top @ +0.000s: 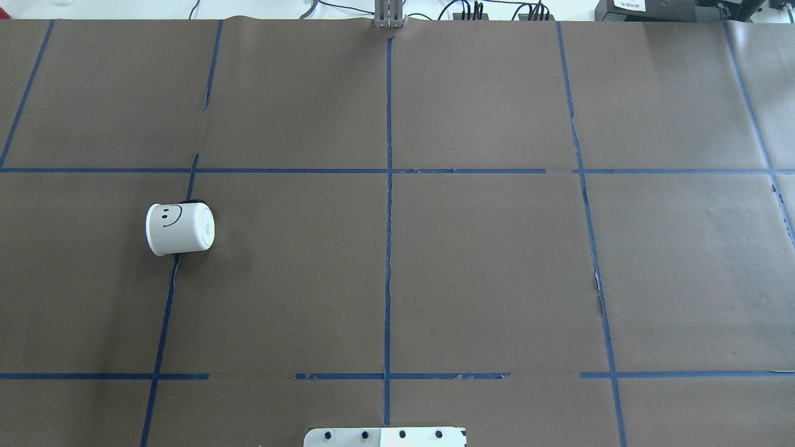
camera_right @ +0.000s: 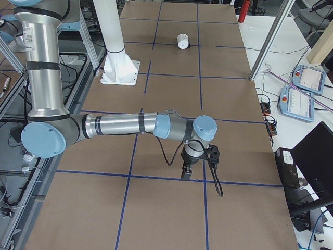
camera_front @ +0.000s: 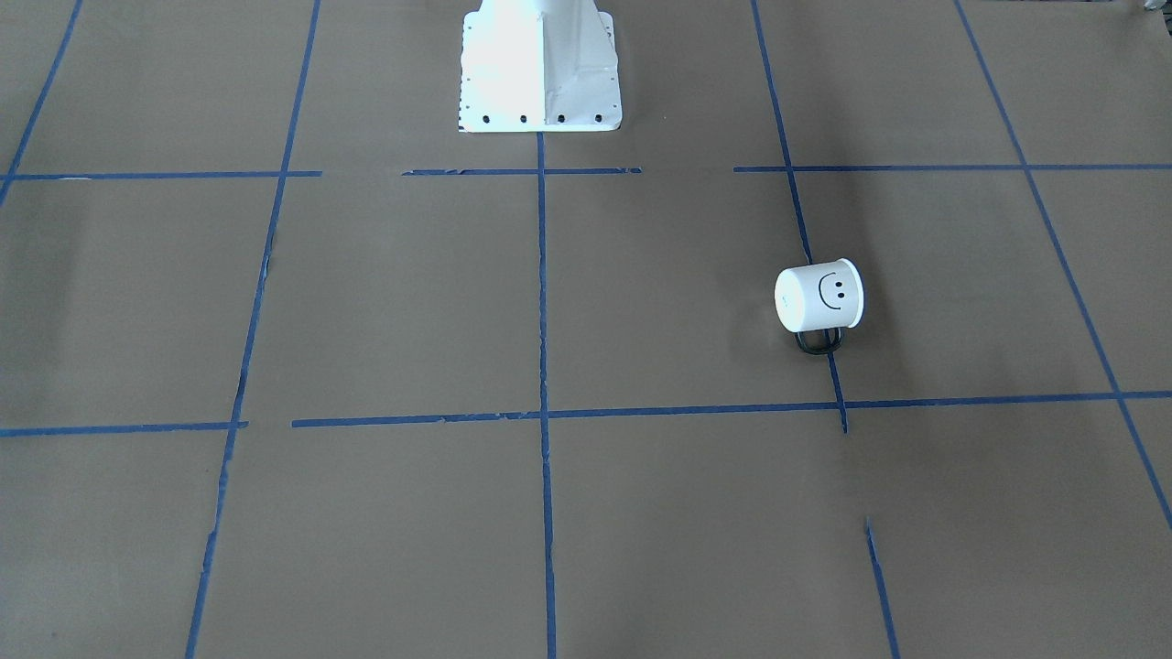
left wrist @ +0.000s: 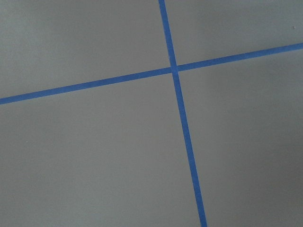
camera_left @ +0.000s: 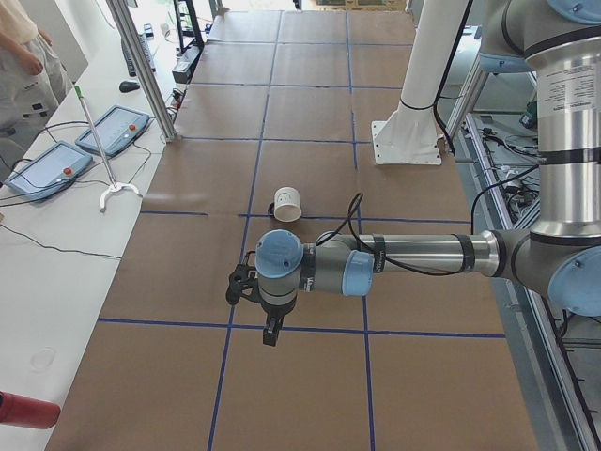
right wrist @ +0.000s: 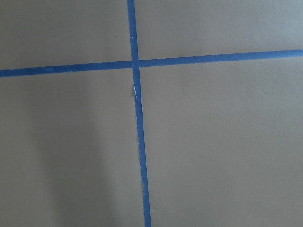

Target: Flip mug

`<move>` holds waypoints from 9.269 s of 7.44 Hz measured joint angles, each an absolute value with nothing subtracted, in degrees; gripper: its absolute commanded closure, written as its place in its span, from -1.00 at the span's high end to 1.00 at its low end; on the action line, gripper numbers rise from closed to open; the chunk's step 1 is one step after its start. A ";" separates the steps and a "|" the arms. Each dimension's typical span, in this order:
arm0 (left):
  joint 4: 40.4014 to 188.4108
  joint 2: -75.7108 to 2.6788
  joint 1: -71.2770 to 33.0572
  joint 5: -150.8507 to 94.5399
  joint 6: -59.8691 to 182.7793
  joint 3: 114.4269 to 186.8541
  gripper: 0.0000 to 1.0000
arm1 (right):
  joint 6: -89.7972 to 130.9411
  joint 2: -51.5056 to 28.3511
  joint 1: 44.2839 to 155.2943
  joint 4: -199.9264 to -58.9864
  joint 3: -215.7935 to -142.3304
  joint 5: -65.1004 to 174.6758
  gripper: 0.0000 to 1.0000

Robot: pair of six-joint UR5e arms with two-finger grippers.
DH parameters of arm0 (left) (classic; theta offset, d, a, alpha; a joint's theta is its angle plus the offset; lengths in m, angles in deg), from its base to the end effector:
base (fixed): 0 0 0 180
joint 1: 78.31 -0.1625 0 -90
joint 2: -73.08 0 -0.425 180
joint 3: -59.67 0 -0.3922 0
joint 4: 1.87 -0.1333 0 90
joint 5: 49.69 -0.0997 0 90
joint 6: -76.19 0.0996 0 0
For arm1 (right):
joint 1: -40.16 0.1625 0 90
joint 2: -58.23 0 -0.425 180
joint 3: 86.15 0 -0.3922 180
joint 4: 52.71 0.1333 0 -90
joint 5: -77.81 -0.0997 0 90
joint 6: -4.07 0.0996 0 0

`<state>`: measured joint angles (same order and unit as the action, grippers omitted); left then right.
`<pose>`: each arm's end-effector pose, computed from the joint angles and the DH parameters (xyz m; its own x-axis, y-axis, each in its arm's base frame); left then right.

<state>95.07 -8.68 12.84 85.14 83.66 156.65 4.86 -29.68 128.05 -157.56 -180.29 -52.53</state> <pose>-0.0718 -0.4360 0.6522 0.7070 0.1844 -0.6827 -0.0726 0.9792 0.1893 0.0506 -0.4948 0.6347 0.7657 0.0825 0.6379 0.0258 0.9870 -0.1587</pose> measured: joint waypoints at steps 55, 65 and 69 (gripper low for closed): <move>82.83 -40.81 -16.39 72.98 41.80 166.56 1.00 | 4.86 -29.66 128.05 -157.56 -180.29 -52.53 1.00; 84.79 -16.56 14.26 84.13 91.55 154.34 1.00 | 4.86 -29.66 128.05 -157.56 -180.29 -52.53 1.00; 85.01 -16.50 14.23 84.35 91.76 154.19 1.00 | 4.86 -29.73 128.05 -157.56 -180.29 -52.53 1.00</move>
